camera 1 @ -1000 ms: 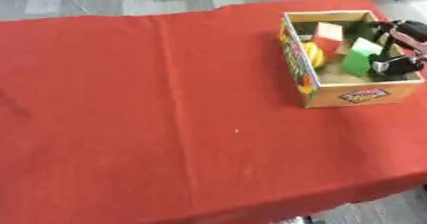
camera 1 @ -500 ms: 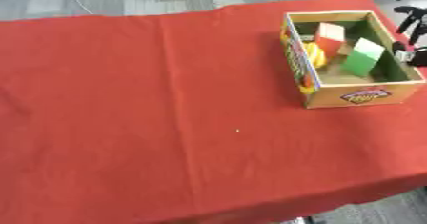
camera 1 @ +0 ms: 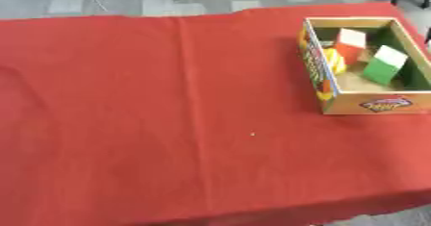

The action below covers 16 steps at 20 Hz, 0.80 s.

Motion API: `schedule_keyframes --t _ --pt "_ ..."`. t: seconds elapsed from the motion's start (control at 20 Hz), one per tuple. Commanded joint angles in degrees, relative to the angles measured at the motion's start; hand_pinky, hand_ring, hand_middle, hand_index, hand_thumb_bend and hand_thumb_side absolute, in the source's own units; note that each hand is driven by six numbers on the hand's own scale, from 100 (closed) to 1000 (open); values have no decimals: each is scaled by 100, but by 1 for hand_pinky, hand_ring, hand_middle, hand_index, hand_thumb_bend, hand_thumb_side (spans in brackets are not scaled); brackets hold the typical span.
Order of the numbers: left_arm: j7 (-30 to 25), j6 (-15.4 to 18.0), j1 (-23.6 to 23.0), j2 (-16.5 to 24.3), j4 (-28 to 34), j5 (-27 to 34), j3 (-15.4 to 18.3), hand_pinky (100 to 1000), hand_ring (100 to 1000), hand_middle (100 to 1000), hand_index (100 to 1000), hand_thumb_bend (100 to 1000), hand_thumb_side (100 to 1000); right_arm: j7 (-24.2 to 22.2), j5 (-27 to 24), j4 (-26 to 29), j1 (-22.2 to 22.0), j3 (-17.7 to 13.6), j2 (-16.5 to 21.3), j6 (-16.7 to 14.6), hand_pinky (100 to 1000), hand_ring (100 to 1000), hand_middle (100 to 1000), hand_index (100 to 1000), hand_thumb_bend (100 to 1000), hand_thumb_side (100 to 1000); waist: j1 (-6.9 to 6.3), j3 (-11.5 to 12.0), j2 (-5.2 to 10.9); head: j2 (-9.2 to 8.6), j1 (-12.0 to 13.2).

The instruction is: Pick up the objects with one hand, pass them to the other hand, and then place them into the box on the other side of the table.

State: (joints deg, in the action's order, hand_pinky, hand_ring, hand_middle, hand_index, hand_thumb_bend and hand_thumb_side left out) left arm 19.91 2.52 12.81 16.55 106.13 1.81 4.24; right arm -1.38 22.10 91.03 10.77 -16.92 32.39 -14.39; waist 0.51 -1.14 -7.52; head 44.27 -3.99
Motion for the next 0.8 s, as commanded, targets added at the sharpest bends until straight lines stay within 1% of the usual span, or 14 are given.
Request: schedule_keyframes --t 0.05,0.25,0.3,0.5,0.65,0.8 --pt "127 164 -56 -289 -30 -172 33 751 612 528 659 356 638 310 -320 585 -198 60 -317 5 666 472 536 883 100 535 -66 -21 188 -15 100" --pt "230 366 -271 -557 -211 -81 10 751 611 527 658 352 674 676 -686 1180 -567 336 -912 258 661 464 522 880 100 566 -71 -58 219 -15 241" --pt "239 414 -305 -572 -247 -55 9 751 611 526 659 355 690 772 -782 1336 -656 421 -1068 326 661 463 521 879 100 562 -63 -69 230 -15 270" --pt "245 534 -356 -531 -318 -20 -1 750 611 526 659 365 698 1183 -1193 2004 -888 750 -1706 525 659 460 517 878 100 563 -20 -62 244 -15 340" --pt "219 560 -373 -547 -347 -9 -23 749 609 525 658 369 705 1392 -1471 2302 -970 870 -1797 712 657 459 515 875 100 563 -13 -68 262 -15 360" --pt "216 569 -386 -553 -362 8 -21 748 603 520 656 370 709 1387 -1633 2350 -1007 888 -1775 760 657 458 512 876 100 561 -16 -68 275 -15 393"
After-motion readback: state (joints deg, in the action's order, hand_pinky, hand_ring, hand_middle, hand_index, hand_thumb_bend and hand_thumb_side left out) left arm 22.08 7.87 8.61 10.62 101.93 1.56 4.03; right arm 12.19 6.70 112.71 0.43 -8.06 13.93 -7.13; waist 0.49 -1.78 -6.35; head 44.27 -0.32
